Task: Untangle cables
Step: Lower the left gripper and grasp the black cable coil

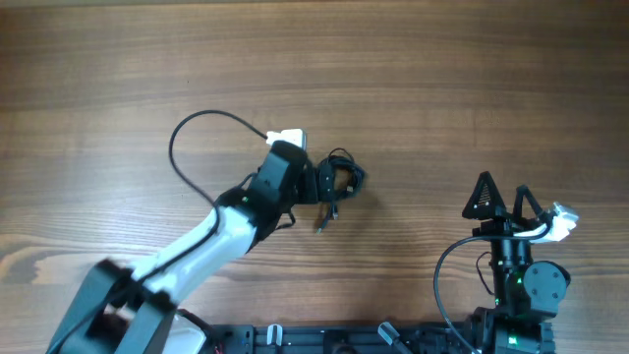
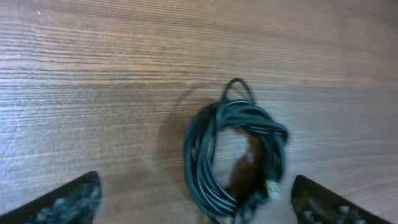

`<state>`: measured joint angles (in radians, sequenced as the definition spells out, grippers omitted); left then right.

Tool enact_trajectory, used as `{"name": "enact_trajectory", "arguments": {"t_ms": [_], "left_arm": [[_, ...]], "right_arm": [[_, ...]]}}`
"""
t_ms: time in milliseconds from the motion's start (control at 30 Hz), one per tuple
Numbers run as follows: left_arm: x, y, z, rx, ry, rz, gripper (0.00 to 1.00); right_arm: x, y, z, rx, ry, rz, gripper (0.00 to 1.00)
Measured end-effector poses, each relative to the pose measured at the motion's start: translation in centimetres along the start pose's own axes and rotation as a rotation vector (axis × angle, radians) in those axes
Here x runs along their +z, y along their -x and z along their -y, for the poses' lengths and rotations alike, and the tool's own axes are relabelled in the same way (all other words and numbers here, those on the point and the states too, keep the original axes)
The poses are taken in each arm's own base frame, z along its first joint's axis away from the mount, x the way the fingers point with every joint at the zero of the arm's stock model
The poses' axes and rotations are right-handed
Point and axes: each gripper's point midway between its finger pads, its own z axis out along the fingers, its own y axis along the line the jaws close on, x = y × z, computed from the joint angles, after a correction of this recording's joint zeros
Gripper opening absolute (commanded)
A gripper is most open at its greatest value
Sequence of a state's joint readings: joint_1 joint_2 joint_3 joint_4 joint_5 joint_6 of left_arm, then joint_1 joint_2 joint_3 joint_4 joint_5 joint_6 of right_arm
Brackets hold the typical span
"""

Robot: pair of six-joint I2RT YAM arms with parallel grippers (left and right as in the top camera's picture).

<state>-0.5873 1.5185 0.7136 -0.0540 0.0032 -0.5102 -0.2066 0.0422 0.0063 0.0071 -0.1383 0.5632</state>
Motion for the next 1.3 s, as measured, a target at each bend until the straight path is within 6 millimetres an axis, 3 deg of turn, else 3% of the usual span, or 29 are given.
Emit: {"name": "enact_trajectory", "arguments": {"t_ms": [100, 267, 633, 800, 1067, 1133, 1200, 1300], "left_arm": [[2.4, -0.6, -0.7, 0.003, 0.051, -0.047, 0.64], [3.5, -2.2, -1.8, 0.041, 0.087, -0.104, 0.33], [3.5, -2.6, -2.0, 0.074, 0.092, -0.123, 0.44], [3.8, -2.4, -1.7, 0.073, 0.081, -0.113, 0.38], [4.5, -2.1, -1.4, 0.080, 0.062, -0.095, 0.42], [5.1, -1.7, -1.1, 0.085, 0.054, -0.084, 0.32], [5.7, -1.4, -0.5, 0.110, 0.039, -0.070, 0.08], [6.2, -1.7, 0.2, 0.174, 0.025, -0.072, 0.04]], "right_arm": [[0.0, 0.0, 0.0, 0.000, 0.000, 0.000, 1.00], [0.0, 0.0, 0.0, 0.000, 0.000, 0.000, 1.00], [0.0, 0.0, 0.0, 0.000, 0.000, 0.000, 0.99], [0.0, 0.0, 0.0, 0.000, 0.000, 0.000, 1.00], [0.0, 0.0, 0.0, 0.000, 0.000, 0.000, 1.00], [0.0, 0.0, 0.0, 0.000, 0.000, 0.000, 1.00], [0.0, 0.0, 0.0, 0.000, 0.000, 0.000, 1.00], [0.0, 0.0, 0.0, 0.000, 0.000, 0.000, 1.00]]}}
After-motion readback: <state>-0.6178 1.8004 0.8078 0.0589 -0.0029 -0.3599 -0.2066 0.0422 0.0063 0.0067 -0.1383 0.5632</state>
